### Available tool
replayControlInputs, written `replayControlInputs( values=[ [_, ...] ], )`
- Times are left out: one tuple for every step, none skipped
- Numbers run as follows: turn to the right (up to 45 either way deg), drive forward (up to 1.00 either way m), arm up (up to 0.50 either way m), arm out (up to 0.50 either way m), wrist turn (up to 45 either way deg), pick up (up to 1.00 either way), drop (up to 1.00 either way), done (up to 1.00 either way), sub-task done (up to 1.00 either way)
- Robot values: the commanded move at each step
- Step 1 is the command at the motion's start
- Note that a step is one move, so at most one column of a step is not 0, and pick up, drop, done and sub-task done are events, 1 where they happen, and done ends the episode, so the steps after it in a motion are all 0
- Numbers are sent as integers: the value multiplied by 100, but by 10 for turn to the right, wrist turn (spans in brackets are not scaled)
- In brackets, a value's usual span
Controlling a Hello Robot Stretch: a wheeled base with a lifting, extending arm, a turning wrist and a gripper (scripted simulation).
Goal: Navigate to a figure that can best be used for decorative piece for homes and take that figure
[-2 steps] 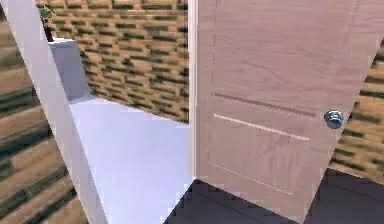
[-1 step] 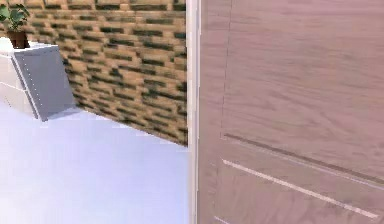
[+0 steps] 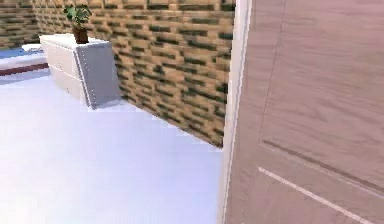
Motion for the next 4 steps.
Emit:
replayControlInputs(
  values=[
    [0, 45, 0, 0, 0, 0, 0, 0, 0],
    [-450, 0, 0, 0, 0, 0, 0, 0, 0],
    [-30, 0, 0, 0, 0, 0, 0, 0, 0],
    [0, 30, 0, 0, 0, 0, 0, 0, 0]
  ],
)
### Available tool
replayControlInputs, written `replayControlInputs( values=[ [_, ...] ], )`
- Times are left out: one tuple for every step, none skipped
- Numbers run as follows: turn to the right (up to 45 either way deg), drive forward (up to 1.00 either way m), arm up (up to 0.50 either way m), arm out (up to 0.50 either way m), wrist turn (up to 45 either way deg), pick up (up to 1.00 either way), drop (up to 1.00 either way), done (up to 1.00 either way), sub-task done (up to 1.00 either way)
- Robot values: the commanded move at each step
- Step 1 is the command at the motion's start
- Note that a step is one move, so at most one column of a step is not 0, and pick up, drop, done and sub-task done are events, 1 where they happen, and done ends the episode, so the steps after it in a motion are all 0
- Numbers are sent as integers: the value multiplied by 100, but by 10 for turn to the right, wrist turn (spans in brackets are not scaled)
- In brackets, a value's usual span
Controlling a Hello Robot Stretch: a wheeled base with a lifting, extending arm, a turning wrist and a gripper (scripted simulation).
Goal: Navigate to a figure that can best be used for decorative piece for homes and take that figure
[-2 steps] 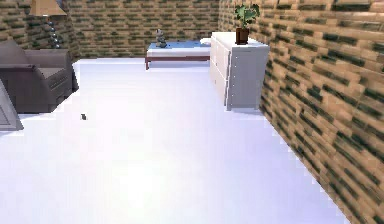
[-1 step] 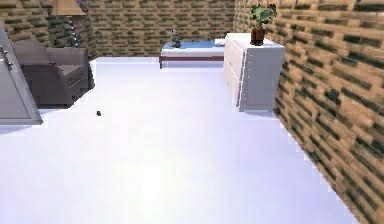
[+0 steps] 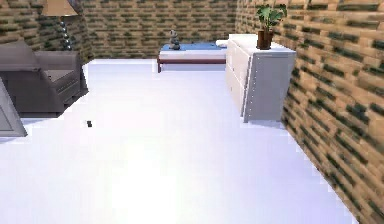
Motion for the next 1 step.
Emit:
replayControlInputs(
  values=[
    [-270, 0, 0, 0, 0, 0, 0, 0, 0]
  ],
)
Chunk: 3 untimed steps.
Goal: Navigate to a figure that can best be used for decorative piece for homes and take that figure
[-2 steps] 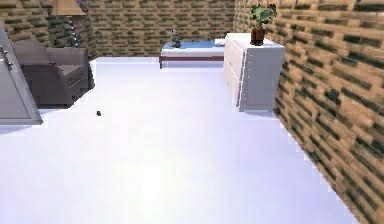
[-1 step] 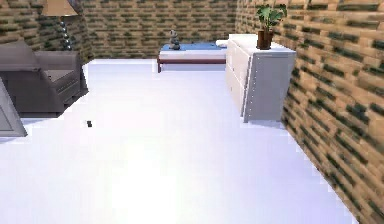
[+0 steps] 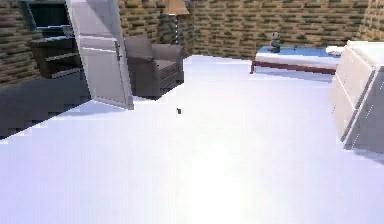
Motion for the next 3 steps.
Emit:
replayControlInputs(
  values=[
    [0, 35, 0, 0, 0, 0, 0, 0, 0],
    [-390, 0, 0, 0, 0, 0, 0, 0, 0],
    [0, 100, 0, 0, 0, 0, 0, 0, 0]
  ],
)
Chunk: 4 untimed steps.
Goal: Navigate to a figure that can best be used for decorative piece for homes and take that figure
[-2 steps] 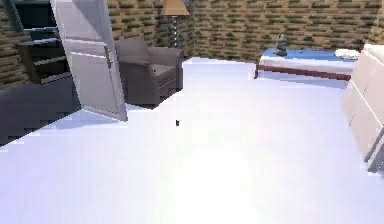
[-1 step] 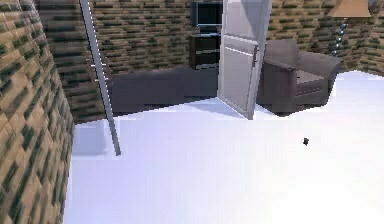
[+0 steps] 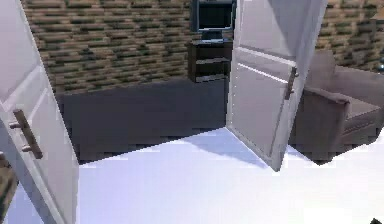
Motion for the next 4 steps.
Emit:
replayControlInputs(
  values=[
    [0, 100, 0, 0, 0, 0, 0, 0, 0],
    [0, 100, 0, 0, 0, 0, 0, 0, 0],
    [-30, 0, 0, 0, 0, 0, 0, 0, 0],
    [0, 35, 0, 0, 0, 0, 0, 0, 0]
  ],
)
